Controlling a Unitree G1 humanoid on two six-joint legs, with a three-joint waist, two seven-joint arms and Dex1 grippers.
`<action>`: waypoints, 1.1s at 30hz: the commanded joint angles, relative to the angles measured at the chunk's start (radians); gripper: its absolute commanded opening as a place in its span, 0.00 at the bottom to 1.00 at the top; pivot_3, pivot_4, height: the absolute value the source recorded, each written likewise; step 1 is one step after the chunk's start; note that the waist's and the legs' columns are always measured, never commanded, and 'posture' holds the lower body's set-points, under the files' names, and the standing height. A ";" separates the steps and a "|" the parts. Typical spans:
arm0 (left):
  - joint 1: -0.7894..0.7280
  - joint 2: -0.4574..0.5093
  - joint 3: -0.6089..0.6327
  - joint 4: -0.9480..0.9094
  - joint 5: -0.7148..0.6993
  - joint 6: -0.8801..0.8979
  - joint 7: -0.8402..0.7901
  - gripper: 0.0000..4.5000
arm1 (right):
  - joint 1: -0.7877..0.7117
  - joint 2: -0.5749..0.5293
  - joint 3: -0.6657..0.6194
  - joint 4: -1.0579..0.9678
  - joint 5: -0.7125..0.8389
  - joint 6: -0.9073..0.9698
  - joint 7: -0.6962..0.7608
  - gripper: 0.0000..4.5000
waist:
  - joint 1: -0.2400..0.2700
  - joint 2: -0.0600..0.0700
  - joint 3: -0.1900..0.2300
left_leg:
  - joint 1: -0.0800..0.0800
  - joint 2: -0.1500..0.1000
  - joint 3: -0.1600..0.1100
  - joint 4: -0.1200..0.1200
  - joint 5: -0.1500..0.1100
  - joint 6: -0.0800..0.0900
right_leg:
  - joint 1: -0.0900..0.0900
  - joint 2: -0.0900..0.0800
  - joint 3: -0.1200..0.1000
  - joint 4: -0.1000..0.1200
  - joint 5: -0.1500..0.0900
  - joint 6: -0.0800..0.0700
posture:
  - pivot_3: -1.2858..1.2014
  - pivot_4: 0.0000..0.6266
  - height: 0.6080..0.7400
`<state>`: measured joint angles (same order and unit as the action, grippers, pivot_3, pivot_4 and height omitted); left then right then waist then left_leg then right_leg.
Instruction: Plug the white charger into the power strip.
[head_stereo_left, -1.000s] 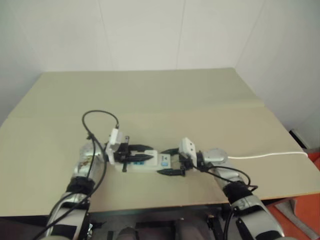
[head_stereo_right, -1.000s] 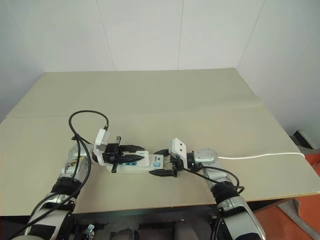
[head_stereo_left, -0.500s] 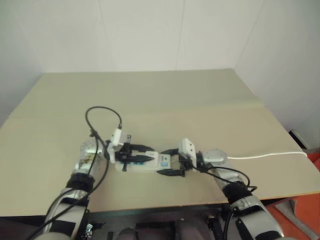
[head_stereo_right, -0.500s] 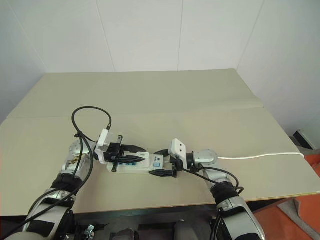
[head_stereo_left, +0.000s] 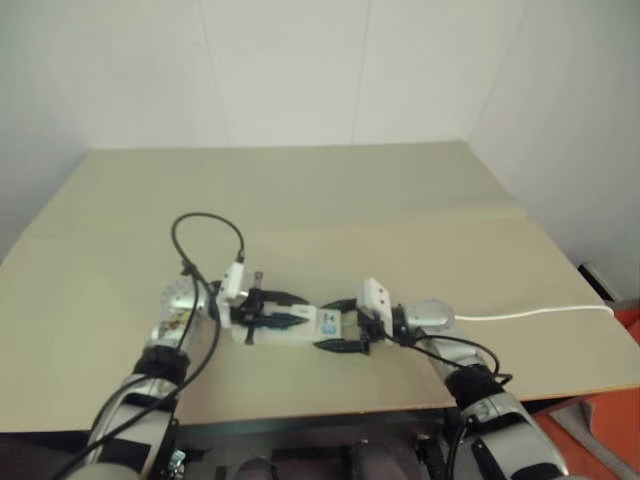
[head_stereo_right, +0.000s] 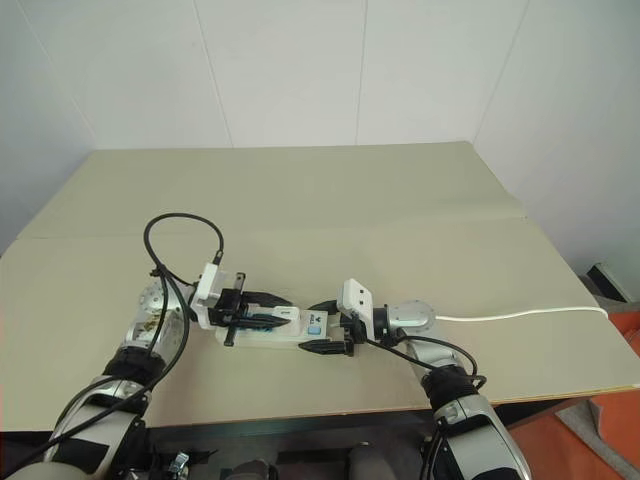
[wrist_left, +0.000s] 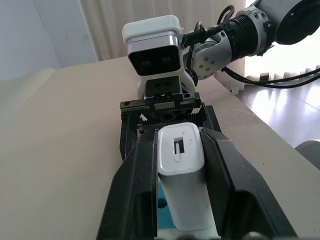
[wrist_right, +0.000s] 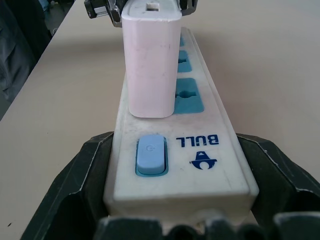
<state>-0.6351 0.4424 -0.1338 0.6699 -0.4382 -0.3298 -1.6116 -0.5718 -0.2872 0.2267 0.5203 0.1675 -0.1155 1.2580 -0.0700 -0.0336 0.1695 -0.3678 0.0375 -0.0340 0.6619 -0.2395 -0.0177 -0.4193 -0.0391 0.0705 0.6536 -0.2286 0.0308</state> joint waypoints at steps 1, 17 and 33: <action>0.050 0.030 -0.005 0.127 0.088 0.000 0.001 0.22 | 0.000 0.007 0.020 -0.019 -0.007 -0.018 0.015 0.76 | 0.000 0.003 -0.003 | 0.000 0.000 0.000 0.000 0.000 0.000 | 0.000 0.000 0.000 0.000 0.000 0.000 | 0.52 0.24 1.00; 0.051 0.028 0.006 0.137 0.076 -0.023 -0.003 0.64 | -0.001 0.012 0.024 -0.016 -0.013 -0.024 0.016 0.76 | -0.006 0.010 -0.008 | 0.001 0.000 0.000 -0.003 0.000 0.000 | 0.000 0.001 0.000 -0.002 -0.001 0.000 | 0.52 0.24 1.00; -0.029 0.171 0.068 -0.032 -0.076 0.152 0.003 1.00 | -0.006 0.007 0.021 -0.016 -0.009 -0.021 0.024 0.76 | -0.006 0.006 -0.004 | -0.002 0.001 0.000 -0.003 0.000 0.000 | -0.003 0.002 0.000 -0.003 -0.001 0.000 | 0.52 0.24 1.00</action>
<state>-0.6279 0.5893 -0.1258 0.6797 -0.4799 -0.2039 -1.6113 -0.5706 -0.2846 0.2315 0.5218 0.1613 -0.1288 1.2668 -0.0761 -0.0274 0.1654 -0.3698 0.0385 -0.0343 0.6593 -0.2398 -0.0173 -0.4221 -0.0375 0.0708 0.6500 -0.2292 0.0307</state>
